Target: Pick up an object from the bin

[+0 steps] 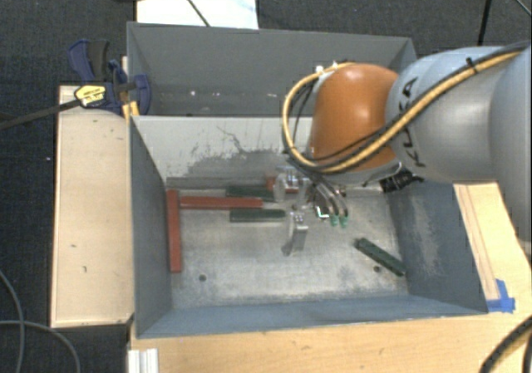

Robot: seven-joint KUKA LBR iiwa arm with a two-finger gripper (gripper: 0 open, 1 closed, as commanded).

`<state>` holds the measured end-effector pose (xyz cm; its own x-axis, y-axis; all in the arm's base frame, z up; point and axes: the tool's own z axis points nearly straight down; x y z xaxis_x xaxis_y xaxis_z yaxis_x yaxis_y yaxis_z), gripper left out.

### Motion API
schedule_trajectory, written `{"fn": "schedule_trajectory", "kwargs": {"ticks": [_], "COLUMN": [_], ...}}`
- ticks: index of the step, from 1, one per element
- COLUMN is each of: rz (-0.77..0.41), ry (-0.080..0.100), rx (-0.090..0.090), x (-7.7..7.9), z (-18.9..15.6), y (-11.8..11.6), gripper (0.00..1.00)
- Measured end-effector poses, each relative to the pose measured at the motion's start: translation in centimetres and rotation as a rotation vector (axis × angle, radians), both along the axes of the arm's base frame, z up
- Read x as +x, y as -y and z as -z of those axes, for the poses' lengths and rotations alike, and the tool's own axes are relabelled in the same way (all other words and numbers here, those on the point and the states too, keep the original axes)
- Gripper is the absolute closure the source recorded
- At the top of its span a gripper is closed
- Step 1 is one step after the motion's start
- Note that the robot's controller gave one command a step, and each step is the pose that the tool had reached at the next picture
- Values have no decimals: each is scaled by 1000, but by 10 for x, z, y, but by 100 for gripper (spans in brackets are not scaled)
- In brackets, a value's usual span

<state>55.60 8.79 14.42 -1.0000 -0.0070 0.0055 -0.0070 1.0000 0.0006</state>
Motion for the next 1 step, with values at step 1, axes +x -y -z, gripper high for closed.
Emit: {"fn": "schedule_trajectory", "kwargs": {"ticks": [1], "rz": [2], "ry": [8], "rx": [1], "x": [2], "z": [-4], "y": [0], "gripper": [0]}}
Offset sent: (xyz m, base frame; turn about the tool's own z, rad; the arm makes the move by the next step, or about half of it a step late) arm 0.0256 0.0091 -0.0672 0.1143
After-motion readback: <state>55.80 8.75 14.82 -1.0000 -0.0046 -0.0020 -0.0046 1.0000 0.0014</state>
